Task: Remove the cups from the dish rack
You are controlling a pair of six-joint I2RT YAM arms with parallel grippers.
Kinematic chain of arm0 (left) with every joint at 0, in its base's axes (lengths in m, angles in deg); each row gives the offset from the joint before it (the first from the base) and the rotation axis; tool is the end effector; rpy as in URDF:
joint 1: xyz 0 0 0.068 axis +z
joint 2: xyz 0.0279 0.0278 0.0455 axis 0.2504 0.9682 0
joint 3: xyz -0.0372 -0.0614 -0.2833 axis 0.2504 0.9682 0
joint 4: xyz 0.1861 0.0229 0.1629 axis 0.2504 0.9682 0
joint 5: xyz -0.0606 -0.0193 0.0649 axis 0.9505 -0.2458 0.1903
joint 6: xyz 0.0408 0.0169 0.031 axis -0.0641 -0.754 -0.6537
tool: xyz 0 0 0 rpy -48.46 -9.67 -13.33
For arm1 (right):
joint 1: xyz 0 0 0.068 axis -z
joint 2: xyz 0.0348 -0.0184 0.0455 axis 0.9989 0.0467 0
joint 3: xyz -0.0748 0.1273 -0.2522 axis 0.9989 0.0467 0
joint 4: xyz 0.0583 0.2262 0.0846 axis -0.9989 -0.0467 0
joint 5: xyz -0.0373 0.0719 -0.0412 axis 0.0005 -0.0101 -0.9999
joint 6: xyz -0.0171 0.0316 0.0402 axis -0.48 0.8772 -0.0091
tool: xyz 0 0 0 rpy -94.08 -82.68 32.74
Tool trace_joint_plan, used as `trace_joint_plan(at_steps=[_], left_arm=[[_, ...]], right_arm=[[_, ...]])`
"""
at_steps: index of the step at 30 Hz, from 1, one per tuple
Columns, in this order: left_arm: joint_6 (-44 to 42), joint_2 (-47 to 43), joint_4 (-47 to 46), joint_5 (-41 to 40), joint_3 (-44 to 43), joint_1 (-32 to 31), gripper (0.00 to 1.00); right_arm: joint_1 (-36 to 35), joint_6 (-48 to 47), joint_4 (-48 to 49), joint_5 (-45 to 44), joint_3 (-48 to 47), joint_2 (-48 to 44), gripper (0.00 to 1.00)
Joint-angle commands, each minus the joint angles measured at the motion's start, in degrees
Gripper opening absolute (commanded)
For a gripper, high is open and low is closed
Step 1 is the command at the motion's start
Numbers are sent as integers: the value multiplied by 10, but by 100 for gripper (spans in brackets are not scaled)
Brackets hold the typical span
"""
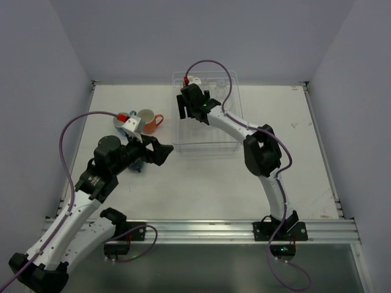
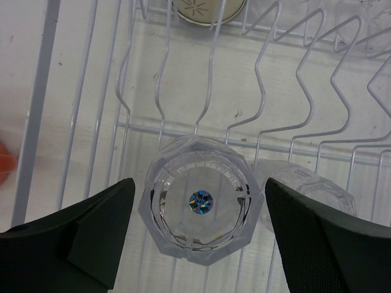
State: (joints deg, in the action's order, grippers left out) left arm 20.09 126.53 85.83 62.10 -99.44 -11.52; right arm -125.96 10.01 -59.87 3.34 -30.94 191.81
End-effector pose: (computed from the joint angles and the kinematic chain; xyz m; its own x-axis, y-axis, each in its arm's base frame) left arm 0.1224 -0.0692 0.3418 -0.3771 -0.1561 -0.9129 0.5454 0.7592 -0.3551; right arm 0.4145 0.3138 0.2579 -0.5831 -0.1196 -0.8035 -0.1830 0.9830 -0.0135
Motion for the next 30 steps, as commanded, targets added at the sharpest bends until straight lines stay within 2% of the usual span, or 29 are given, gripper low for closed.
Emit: trace_joint_plan(at_steps=[1, 5, 6, 8, 9, 11, 15, 22, 26, 30], left_arm=[[-16, 4, -13, -11, -4, -3, 100], [-16, 7, -15, -10, -3, -3, 100], [-15, 7, -15, -9, -2, -3, 100], [-15, 8, -15, -9, -1, -3, 100], [-15, 8, -17, -9, -2, -3, 100], [-12, 11, -18, -9, -2, -3, 100], [-2, 17, -30, 0, -2, -3, 100], [55, 33, -80, 50, -2, -3, 98], [97, 54, -152, 100, -5, -3, 95], [149, 85, -214, 130, -6, -3, 90]], right_arm=[[7, 4, -1, -14, -40, 14, 89], [13, 11, 17, -17, -36, 16, 81], [13, 11, 24, -21, -25, 8, 71], [13, 13, 52, -18, -7, -3, 63], [13, 15, 62, -16, 13, -21, 53], [12, 20, 95, -14, 35, -45, 44], [12, 38, 146, 1, 95, -115, 41], [24, 132, 236, 59, 224, -296, 39], [29, 184, 290, 139, 333, -384, 39], [43, 281, 364, 213, 450, -483, 38]])
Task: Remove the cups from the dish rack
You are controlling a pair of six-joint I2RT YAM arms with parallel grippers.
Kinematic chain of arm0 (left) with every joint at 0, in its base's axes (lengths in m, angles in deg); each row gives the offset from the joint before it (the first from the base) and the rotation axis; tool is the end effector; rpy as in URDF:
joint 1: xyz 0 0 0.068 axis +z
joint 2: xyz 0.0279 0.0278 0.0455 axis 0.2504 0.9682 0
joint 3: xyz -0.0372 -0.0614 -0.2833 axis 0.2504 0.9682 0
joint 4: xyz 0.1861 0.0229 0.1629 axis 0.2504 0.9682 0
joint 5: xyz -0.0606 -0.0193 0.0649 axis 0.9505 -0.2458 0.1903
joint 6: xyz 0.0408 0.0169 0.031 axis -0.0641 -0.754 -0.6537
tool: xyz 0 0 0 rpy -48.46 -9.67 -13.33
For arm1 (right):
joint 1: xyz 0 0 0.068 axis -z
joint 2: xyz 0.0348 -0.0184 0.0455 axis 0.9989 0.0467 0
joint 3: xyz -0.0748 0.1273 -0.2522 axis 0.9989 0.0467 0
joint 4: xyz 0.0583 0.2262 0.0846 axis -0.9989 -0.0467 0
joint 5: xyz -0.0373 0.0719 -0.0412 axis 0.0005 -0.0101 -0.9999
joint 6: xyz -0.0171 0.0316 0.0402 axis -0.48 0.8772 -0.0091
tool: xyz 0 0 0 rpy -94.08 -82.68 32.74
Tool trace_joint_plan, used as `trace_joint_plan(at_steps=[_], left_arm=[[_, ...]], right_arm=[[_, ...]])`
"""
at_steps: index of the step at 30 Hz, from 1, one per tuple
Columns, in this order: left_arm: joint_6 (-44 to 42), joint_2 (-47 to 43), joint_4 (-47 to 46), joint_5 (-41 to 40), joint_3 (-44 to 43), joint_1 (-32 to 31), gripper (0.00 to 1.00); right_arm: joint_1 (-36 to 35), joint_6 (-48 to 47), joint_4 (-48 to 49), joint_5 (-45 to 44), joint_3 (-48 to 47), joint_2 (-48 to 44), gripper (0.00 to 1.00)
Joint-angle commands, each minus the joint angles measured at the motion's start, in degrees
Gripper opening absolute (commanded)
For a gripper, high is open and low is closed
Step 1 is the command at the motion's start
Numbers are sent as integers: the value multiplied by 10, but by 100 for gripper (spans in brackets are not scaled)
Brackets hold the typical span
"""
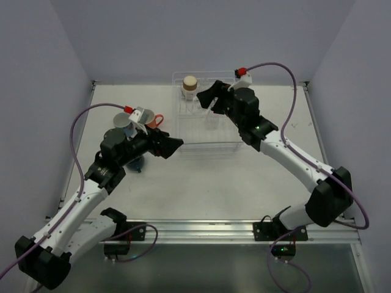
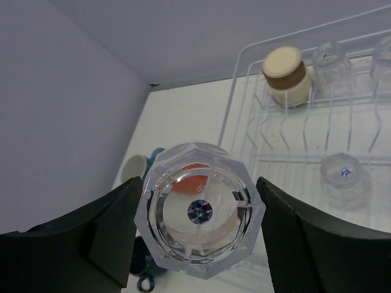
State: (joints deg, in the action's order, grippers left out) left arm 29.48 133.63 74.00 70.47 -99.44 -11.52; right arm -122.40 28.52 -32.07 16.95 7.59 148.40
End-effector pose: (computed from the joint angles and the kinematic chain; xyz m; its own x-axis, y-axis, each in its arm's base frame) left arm 0.1479 -0.0871 0.3472 -0.4460 -0.2618 -0.8559 0.6052 0.6163 -0.5039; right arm 0.2861 0.1941 0.3960 -0.3425 0.4614 -0.8184 -0.2956 0.7739 0.5600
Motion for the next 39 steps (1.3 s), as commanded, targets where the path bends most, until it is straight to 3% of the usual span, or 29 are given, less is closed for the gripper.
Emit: trace_joint_plan(at_steps=[1, 5, 9, 18, 23, 29, 34, 35, 39], left_arm=[[62, 20, -123, 59, -5, -3, 88], [106, 54, -194, 93, -8, -5, 86], [136, 88, -236, 114, -15, -10, 85], [158, 109, -235, 112, -30, -15, 82], [182, 130, -288, 139, -29, -21, 76], [194, 153, -310, 161, -39, -34, 59], [190, 133, -311, 136, -35, -35, 24], [189, 131, -308, 135, -37, -35, 24], [187, 130, -297, 134, -40, -36, 7]], right_arm=[[10, 112, 104, 87, 91, -69, 38], [17, 174, 162, 161, 202, -164, 38], [18, 214, 196, 209, 250, -212, 38], [22, 259, 245, 247, 298, -239, 36], [21, 273, 263, 272, 307, -220, 36], [22, 290, 285, 282, 319, -205, 35], [22, 300, 291, 282, 328, -201, 35], [22, 301, 291, 281, 329, -201, 35], [22, 308, 301, 286, 334, -194, 40]])
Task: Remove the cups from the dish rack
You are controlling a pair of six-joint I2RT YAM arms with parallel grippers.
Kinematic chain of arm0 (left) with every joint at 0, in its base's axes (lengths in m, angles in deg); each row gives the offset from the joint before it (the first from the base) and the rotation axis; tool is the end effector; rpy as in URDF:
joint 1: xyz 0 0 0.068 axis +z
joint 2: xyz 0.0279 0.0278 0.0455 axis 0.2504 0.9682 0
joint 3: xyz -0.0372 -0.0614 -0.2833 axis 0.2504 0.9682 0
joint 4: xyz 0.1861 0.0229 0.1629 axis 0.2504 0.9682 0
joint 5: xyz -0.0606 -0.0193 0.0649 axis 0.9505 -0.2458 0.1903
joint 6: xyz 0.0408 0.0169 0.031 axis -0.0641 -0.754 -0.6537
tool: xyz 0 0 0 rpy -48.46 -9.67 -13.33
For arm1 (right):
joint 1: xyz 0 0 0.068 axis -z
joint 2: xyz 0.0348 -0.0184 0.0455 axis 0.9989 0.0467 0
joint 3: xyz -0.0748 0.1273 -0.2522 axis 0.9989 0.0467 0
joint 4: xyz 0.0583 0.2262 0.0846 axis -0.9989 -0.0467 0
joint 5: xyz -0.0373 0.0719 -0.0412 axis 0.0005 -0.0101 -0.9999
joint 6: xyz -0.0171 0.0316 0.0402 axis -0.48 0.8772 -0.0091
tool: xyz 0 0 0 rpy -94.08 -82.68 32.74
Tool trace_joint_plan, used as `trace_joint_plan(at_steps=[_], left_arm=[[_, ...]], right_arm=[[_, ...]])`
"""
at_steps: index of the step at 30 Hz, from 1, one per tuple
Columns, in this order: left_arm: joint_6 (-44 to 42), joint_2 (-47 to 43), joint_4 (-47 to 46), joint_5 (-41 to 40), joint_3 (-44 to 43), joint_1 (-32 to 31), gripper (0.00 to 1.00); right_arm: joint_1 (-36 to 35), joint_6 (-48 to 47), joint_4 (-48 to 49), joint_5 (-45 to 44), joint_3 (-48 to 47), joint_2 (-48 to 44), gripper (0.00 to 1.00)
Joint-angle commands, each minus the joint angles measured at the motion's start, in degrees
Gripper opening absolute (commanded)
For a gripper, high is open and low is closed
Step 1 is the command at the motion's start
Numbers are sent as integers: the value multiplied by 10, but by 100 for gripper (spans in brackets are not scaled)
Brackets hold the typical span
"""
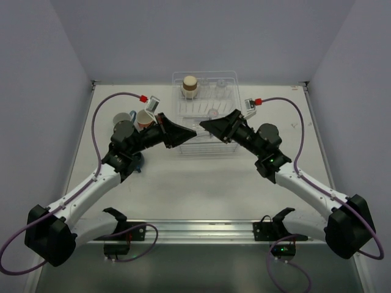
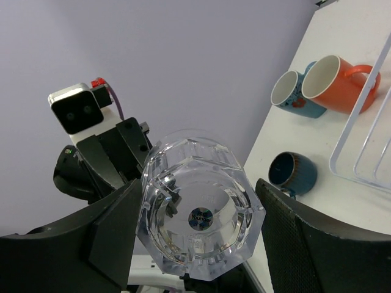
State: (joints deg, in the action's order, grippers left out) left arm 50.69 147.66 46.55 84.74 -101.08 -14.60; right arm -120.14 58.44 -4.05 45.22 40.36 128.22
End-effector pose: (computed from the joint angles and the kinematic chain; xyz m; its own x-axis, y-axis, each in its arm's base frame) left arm 0.1870 -0.1283 0.3631 -0.6049 -0.3572 -0.7117 0.6847 0.2231 -0.6939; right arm 0.1994 0.1425 0.3483 -0.6666 0.5925 -0.4523 -0.4316 0.1879 0.8823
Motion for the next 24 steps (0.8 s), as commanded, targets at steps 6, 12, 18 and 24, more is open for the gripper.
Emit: trace_joint_plan(at_steps=[6, 12, 18, 24], left_arm=[[-53, -22, 37, -34, -36, -5, 0], [-114, -39, 163, -65, -86, -5, 0], [-223, -42, 427, -121, -170, -5, 0], [-302, -21, 678, -216, -219, -23, 0]], right_arm=[[0, 9, 22, 2, 16, 1, 80], [9, 2, -1, 1, 23, -21, 99], [27, -29, -51, -12, 40, -71, 99], [28, -166, -264, -113, -8, -144, 99]])
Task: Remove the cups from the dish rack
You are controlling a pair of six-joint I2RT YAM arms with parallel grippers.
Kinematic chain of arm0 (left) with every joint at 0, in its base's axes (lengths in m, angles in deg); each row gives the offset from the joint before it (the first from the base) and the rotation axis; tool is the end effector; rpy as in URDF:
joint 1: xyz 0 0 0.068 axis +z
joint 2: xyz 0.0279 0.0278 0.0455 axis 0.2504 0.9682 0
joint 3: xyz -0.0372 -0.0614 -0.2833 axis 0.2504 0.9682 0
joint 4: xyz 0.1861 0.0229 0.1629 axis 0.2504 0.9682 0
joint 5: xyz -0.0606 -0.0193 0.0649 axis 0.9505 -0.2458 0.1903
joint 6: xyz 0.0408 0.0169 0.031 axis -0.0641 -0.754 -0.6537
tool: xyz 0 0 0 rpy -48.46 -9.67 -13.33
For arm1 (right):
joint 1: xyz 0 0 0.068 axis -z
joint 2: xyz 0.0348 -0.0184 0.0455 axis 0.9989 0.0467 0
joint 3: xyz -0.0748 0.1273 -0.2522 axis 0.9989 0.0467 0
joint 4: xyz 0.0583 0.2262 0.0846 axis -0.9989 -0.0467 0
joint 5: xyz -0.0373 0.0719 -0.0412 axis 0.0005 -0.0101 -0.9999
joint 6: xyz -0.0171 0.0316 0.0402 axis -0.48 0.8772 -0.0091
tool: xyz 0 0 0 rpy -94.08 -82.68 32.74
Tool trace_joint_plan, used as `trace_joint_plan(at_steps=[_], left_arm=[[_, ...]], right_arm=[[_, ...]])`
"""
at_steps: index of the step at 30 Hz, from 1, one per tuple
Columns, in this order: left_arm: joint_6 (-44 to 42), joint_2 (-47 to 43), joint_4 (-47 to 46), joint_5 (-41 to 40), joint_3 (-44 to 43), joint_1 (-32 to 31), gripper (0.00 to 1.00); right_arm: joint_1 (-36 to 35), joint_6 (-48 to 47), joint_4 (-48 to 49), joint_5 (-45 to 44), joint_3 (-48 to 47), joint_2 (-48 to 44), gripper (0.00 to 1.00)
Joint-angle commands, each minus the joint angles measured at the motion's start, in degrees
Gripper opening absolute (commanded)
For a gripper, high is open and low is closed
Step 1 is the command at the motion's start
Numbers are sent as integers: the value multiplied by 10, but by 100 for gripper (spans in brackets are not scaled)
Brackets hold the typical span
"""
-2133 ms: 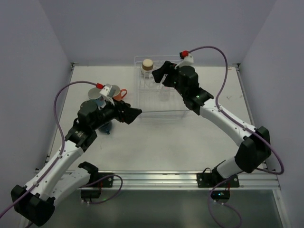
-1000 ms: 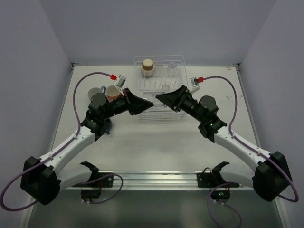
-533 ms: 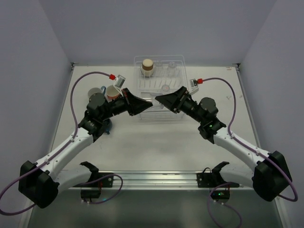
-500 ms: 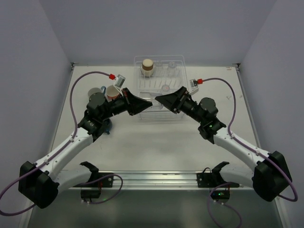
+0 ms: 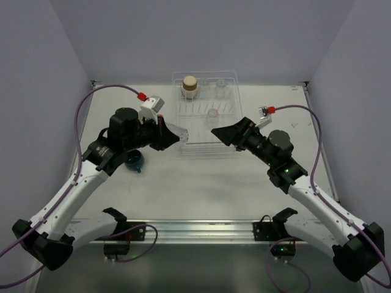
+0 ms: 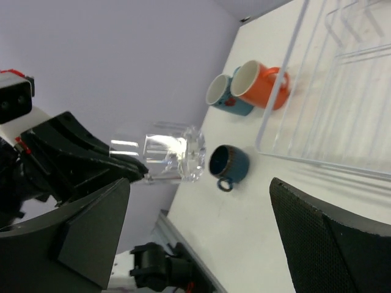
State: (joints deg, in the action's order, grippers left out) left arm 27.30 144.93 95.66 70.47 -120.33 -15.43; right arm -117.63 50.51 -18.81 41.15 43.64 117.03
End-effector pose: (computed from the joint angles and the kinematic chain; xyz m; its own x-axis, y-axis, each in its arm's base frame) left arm 0.1679 -0.1122 0.3974 -0.5911 -0.1206 -0.7975 0.5722 0.6342 -0.5200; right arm 0.1694 0.1098 0.3406 -0.5925 0.5973 -0.5406 -0.3962 0.3683 0.8411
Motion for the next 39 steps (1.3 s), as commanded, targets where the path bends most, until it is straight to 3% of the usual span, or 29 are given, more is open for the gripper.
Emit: trace_joint_plan(at_steps=[1, 7, 16, 20, 28, 31, 37, 39], left_arm=[[-80, 10, 214, -93, -27, -19, 0], [-91, 31, 303, -189, 21, -31, 0], [-67, 122, 282, -270, 89, -83, 0], [-46, 157, 260, -279, 88, -131, 0], [-29, 200, 244, -327, 83, -162, 0], [-30, 213, 245, -355, 76, -165, 7], [-24, 233, 210, -379, 87, -166, 8], [-21, 225, 204, -385, 89, -167, 13]], right_arm=[[2, -117, -143, -84, -48, -38, 99], [2, -196, -274, -121, -96, -38, 99], [2, -203, -261, -118, -76, -41, 99], [2, -206, -252, -114, -73, -32, 99], [2, -217, -250, -122, -69, -26, 99], [1, -219, -247, -124, -67, -26, 99], [2, -217, -239, -120, -60, -35, 99], [1, -220, -242, -119, -62, -34, 99]])
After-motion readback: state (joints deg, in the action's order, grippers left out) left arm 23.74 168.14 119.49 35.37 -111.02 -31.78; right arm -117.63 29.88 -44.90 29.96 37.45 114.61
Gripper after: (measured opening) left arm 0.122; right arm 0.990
